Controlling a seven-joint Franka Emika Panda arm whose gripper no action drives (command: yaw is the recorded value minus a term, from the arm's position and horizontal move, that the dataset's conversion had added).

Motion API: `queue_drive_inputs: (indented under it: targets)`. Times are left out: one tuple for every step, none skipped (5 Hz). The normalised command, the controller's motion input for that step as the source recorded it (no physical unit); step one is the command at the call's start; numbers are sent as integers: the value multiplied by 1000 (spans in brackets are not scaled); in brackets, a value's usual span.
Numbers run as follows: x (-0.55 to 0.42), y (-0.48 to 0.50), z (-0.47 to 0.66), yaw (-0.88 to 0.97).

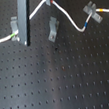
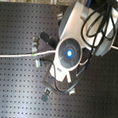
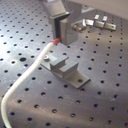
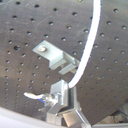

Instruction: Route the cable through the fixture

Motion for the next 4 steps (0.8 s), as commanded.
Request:
queue_drive_inputs:
  targets:
    - [-206, -80, 360, 0]
    - [-209, 114, 329, -465]
    - [-210, 115, 274, -503]
    - [-7, 4, 43, 0]
